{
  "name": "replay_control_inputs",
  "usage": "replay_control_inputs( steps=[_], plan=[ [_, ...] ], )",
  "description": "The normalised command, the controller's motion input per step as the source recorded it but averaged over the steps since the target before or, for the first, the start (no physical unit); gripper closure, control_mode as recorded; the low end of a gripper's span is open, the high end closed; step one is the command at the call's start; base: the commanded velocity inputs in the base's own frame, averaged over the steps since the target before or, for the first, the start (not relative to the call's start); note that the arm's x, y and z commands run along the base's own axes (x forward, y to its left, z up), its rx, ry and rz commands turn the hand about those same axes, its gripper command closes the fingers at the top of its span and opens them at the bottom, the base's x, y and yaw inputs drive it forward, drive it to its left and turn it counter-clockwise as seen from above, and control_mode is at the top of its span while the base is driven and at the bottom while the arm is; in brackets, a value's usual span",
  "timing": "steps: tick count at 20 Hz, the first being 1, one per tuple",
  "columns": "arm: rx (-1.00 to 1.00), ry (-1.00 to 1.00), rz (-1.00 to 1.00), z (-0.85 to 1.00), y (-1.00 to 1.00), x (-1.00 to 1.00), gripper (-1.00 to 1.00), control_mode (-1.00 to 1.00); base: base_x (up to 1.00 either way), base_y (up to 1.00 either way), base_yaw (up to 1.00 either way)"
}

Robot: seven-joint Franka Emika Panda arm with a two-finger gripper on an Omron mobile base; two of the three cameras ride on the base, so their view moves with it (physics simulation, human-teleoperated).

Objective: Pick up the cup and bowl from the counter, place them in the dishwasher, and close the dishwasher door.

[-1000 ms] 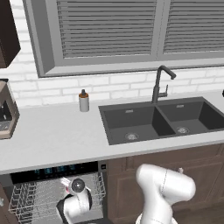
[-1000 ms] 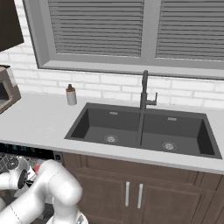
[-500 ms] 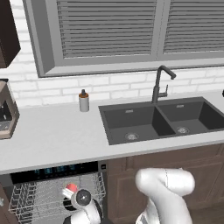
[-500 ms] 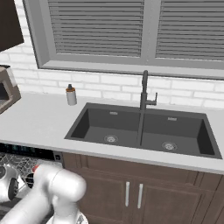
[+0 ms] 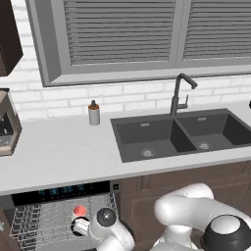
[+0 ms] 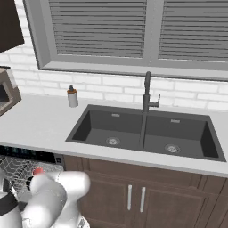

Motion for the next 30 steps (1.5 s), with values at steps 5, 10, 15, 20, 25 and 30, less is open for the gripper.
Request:
replay_control_inputs(
  steps=[5,10,15,20,25,30],
  plan=[
    [-0.01,0.05,0.12,0.07,-0.04,-1.00,-1.00,-1.00,0.00,0.00,0.00],
    [-0.03,0.00,0.12,-0.03,0.00,-1.00,-1.00,-1.00,0.00,0.00,0.00],
    [-0.06,-0.04,0.12,-0.04,0.00,-1.00,-1.00,-1.00,0.00,0.00,0.00],
    [-0.14,-0.12,0.07,-0.19,0.00,-1.00,-1.00,-1.00,0.00,0.00,0.00],
    [-0.20,-0.12,0.00,-0.38,0.00,-0.94,-1.00,-1.00,0.00,0.00,0.00],
    [-0.21,-0.10,0.00,-0.36,0.00,-0.52,-1.00,-1.00,0.00,0.00,0.00]
  ],
)
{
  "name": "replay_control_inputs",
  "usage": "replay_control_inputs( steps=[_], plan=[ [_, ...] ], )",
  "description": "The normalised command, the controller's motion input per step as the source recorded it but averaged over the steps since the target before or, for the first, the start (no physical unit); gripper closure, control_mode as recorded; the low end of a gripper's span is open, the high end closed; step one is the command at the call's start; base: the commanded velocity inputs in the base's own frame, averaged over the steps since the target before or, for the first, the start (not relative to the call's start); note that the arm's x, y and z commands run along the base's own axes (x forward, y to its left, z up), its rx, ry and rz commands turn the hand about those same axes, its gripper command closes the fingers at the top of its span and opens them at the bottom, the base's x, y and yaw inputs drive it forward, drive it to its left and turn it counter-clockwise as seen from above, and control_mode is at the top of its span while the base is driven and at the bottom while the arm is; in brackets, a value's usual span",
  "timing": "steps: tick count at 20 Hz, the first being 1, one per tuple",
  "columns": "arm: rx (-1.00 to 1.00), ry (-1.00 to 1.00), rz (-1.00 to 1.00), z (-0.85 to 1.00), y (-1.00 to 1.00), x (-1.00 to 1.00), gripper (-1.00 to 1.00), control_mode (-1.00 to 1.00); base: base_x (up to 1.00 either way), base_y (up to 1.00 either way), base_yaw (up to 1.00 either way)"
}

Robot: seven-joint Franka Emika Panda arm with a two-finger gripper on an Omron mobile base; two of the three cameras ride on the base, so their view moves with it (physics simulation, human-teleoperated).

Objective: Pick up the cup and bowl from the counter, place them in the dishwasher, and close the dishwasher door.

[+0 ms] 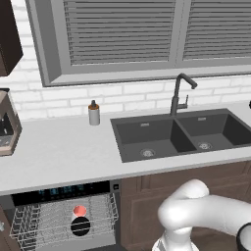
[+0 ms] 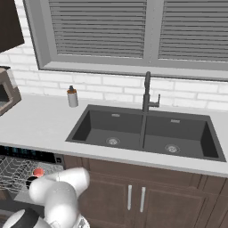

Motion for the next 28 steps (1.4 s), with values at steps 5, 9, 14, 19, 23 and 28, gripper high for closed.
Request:
replay_control_inputs(
  steps=[5,9,14,19,23,28],
  plan=[
    [-0.20,-0.24,0.00,-0.26,0.00,-0.01,-1.00,-1.00,0.00,0.00,0.00],
    [-0.18,-0.31,0.00,-0.41,-0.09,0.00,-1.00,-1.00,0.00,0.00,0.00],
    [-0.11,-0.26,0.05,-0.70,0.00,0.15,-1.00,-1.00,0.00,0.00,0.00],
    [-0.09,-0.27,0.01,-0.47,0.00,0.46,-1.00,-1.00,0.00,0.00,0.00],
    [-0.08,-0.26,0.00,-0.40,0.00,0.60,-1.00,-1.00,0.00,0.00,0.00],
    [-0.17,-0.19,0.00,-0.59,0.44,0.69,-1.00,-1.00,0.00,0.00,0.00]
  ],
)
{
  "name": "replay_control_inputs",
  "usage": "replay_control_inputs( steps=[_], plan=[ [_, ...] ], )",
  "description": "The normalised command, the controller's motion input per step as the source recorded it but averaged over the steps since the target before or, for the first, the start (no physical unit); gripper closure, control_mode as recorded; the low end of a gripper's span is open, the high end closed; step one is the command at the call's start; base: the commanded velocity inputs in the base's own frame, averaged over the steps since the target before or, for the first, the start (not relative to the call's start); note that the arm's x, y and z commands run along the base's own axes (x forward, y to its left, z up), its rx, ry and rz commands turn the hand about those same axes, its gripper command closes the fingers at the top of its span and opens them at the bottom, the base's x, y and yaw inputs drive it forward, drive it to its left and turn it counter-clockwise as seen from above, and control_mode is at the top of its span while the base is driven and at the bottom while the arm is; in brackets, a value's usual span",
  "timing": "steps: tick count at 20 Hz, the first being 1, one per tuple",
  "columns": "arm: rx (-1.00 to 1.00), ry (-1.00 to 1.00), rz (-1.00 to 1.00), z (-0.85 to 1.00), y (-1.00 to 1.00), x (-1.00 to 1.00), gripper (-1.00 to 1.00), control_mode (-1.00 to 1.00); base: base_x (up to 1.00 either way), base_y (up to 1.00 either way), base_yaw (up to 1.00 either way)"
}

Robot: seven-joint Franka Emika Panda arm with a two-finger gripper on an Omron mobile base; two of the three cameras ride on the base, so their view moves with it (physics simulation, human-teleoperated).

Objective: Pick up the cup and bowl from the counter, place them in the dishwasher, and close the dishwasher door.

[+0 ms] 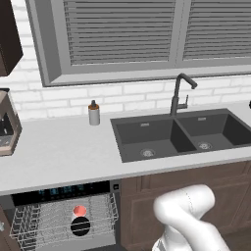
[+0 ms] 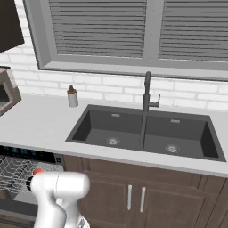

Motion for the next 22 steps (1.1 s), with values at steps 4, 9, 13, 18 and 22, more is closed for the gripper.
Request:
replay_control_inputs(
  steps=[4,9,13,18,22],
  plan=[
    [-0.18,-0.13,-0.02,-0.68,0.61,0.83,-1.00,-1.00,0.00,0.00,0.00],
    [-0.18,-0.13,-0.08,-0.68,0.64,0.90,-1.00,-1.00,0.00,0.00,0.00],
    [-0.19,-0.25,-0.05,-0.95,0.59,0.97,-1.00,-1.00,0.00,0.00,0.00],
    [-0.18,-0.30,-0.03,-0.94,0.65,1.00,-1.00,-1.00,0.00,0.00,0.00],
    [-0.10,-0.43,-0.04,-0.43,0.29,1.00,-1.00,-1.00,0.00,0.00,0.00]
  ],
)
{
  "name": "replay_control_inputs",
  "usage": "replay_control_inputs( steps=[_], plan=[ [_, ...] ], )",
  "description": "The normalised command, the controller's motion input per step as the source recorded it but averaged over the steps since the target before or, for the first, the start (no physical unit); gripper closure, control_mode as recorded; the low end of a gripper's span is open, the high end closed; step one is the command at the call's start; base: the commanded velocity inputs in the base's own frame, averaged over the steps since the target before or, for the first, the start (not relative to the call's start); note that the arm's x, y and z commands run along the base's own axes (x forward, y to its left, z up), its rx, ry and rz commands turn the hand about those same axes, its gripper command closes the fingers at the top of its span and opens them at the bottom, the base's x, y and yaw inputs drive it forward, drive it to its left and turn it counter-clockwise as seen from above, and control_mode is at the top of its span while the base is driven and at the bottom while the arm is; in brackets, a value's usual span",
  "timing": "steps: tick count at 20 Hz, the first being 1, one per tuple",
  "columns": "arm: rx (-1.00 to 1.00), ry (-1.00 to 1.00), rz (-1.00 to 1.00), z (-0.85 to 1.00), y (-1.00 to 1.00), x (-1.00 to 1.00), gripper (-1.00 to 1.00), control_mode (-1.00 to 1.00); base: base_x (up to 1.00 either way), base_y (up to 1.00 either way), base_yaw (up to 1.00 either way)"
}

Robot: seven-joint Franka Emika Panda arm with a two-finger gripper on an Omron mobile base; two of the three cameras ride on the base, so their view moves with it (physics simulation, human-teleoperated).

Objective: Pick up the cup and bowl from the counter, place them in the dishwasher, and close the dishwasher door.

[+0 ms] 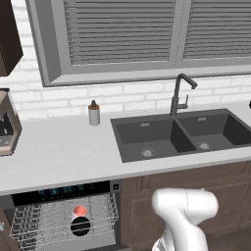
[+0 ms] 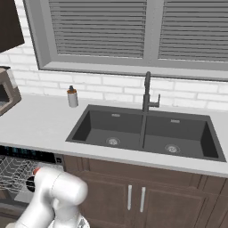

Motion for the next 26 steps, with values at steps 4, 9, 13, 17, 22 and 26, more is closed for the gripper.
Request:
replay_control_inputs(
  steps=[4,9,13,17,22,26],
  plan=[
    [-0.08,-0.41,-0.09,-0.11,0.29,1.00,-1.00,-1.00,0.00,0.00,0.00],
    [-0.09,-0.33,-0.13,-0.12,0.50,1.00,-1.00,-1.00,0.00,0.00,0.00],
    [-0.10,-0.30,-0.15,-0.16,0.62,1.00,-1.00,-1.00,0.00,0.00,0.00],
    [-0.04,-0.16,-0.15,-0.42,0.50,1.00,-1.00,-1.00,0.00,0.00,0.00],
    [0.00,-0.10,-0.11,-0.50,0.17,1.00,-1.00,-1.00,0.00,0.00,0.00],
    [0.00,-0.07,-0.10,-0.58,0.03,1.00,-1.00,-1.00,0.00,0.00,0.00]
  ],
)
